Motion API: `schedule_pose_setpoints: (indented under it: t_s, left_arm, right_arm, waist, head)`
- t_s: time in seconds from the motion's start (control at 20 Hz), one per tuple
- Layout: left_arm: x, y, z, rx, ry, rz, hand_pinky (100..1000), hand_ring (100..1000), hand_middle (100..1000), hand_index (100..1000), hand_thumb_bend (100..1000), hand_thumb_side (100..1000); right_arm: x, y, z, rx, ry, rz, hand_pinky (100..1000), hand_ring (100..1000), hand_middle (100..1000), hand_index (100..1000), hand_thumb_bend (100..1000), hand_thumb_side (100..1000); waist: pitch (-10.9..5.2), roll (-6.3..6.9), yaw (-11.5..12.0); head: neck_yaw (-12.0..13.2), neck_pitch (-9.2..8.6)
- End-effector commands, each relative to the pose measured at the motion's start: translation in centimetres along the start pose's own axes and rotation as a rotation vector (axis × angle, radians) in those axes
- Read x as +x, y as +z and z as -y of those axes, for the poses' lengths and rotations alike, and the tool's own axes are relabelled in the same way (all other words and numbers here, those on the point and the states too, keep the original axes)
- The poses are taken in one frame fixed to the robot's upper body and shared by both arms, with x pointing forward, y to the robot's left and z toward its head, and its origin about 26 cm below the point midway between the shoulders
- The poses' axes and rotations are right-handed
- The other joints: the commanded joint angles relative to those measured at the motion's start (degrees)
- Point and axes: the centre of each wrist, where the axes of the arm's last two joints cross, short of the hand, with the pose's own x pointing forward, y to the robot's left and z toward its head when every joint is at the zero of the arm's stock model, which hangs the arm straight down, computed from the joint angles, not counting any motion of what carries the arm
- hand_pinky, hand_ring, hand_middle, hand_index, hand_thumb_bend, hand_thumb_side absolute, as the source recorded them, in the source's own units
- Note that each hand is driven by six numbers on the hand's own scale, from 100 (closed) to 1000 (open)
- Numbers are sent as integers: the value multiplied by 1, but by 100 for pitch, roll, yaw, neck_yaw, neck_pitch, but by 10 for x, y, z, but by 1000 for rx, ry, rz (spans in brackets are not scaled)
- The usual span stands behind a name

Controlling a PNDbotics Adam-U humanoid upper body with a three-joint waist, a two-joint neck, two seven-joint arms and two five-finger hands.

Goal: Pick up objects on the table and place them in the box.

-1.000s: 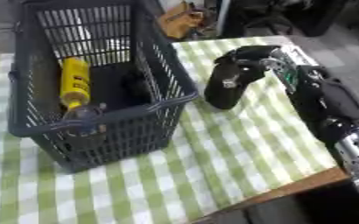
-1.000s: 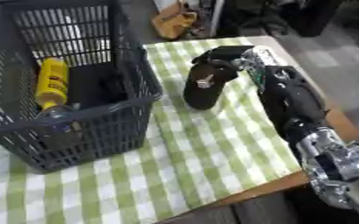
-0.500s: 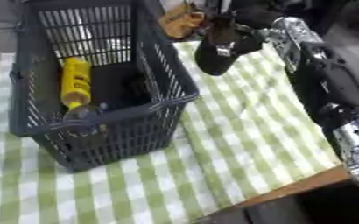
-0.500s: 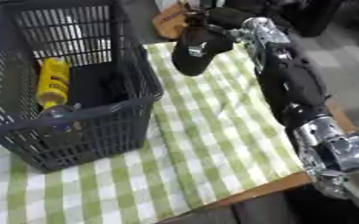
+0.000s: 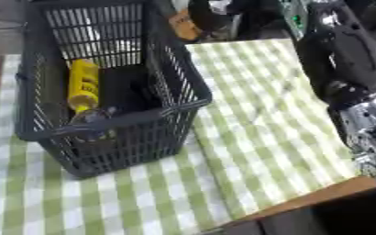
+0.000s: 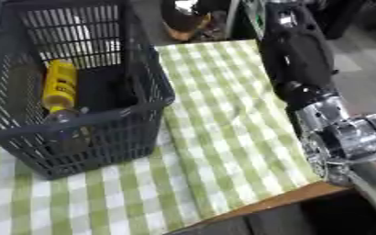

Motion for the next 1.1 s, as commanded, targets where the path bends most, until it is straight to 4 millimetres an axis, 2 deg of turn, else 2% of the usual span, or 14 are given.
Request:
schedule_pose_setpoints:
  t_s: [0.05,0.2,0.3,0.4,0.55,0.7,0.75,0.8,0.85,0.9,0.95,1.1]
  left_arm:
    - [5,-3,0,-12,-2,19,434,959,840,822,732,843]
    - [4,-3,0,-14,0,18,434,959,839,822,733,843]
    - [5,-4,0,-15,0,19,434,959,839,822,733,843]
    - [5,-4,0,-15,0,20,434,959,839,822,734,842]
    - [5,-4,1,-15,1,21,434,959,839,822,733,842]
    - [5,-4,1,-16,3,21,434,959,839,822,734,842]
    - [5,-4,1,-17,3,21,434,959,839,822,734,843]
    - [5,-4,1,-17,3,20,434,959,839,822,734,843]
    - [5,-4,1,-16,2,21,434,959,839,822,735,843]
    - [5,-4,1,-16,2,21,434,959,839,822,735,843]
    - [5,-4,1,-15,3,20,433,959,839,822,735,843]
    - [5,-3,0,-13,3,19,433,959,839,822,735,843]
  right_arm:
    - [5,-11,36,-102,86,21,284,492,846,771,359,100]
    - [20,-20,45,-149,103,83,288,502,847,769,375,100]
    - [29,-25,42,-150,99,136,288,505,847,768,385,100]
    - [42,-33,32,-132,78,202,284,506,845,767,397,100]
    - [61,-42,10,-83,33,297,271,517,844,765,410,168]
    - [75,-47,-13,-21,-20,376,265,523,843,766,413,182]
    - [80,-48,-22,9,-36,400,271,556,866,807,417,208]
    - [83,-48,-30,45,-42,422,320,595,900,845,421,239]
    - [84,-46,-40,94,-43,441,1000,1000,1000,1000,493,626]
    - [85,-44,-50,144,-45,454,1000,1000,1000,1000,493,626]
    - [84,-43,-55,175,-51,454,1000,1000,1000,1000,521,683]
    - [78,-40,-54,158,-75,426,1000,1000,1000,1000,527,677]
  waist:
    - [-178,91,9]
    - [-182,93,9]
    - [-181,95,3]
    - [-178,99,-2]
    - [-176,105,-10]
    - [-171,114,-19]
    - [-167,117,-20]
    - [-168,120,-24]
    - [-165,120,-27]
    - [-166,124,-27]
    - [-166,129,-29]
    - [-162,137,-34]
  head:
    - [-24,-11]
    - [-44,-12]
    - [-45,-15]
    - [-54,-17]
    - [-57,-23]
    - [-66,-27]
    - [-66,-30]
    - [-64,-28]
    - [-62,-30]
    - [-63,-29]
    - [-60,-30]
    - [-55,-29]
